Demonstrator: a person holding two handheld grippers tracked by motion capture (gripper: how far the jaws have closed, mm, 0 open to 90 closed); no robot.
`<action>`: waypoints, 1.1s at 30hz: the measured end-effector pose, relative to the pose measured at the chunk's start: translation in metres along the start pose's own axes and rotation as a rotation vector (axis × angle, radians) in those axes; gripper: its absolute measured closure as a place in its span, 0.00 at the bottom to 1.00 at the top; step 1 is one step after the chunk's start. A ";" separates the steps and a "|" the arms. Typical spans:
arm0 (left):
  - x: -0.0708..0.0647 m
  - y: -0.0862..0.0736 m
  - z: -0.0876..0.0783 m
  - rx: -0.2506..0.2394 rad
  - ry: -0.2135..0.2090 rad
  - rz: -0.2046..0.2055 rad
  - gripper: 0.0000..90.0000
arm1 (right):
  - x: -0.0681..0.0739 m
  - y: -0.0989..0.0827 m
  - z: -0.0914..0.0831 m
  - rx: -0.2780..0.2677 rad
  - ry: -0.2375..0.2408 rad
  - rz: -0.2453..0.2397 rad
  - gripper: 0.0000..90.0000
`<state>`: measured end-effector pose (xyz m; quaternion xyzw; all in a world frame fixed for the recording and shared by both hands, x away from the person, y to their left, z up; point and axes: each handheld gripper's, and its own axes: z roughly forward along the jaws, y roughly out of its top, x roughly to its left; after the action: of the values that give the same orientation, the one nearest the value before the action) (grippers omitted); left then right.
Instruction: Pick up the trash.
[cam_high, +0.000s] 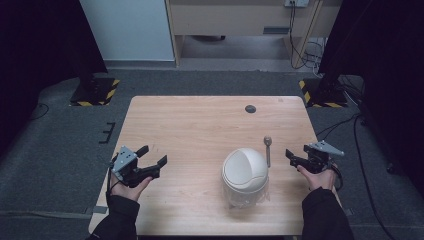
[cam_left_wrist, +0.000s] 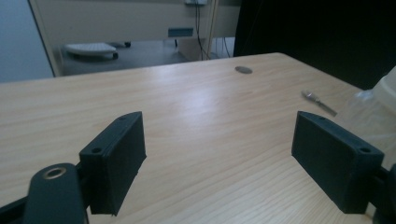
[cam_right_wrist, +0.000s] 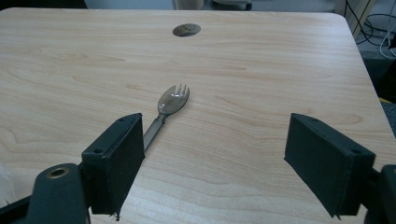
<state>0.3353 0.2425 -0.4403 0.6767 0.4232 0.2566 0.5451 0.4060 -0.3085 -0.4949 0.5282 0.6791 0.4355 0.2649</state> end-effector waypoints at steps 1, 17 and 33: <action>-0.004 0.002 0.002 -0.013 -0.008 0.004 0.20 | 0.001 0.000 0.000 -0.003 -0.001 0.003 0.22; -0.075 0.019 0.049 -0.040 -0.140 0.032 0.23 | 0.009 0.004 0.003 0.017 0.015 -0.040 0.25; -0.130 0.015 0.090 0.018 -0.252 0.085 0.23 | 0.014 0.004 0.007 0.027 0.020 -0.057 0.26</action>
<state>0.3458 0.0841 -0.4352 0.7258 0.3244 0.1887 0.5765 0.4092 -0.2925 -0.4935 0.5076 0.7023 0.4241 0.2632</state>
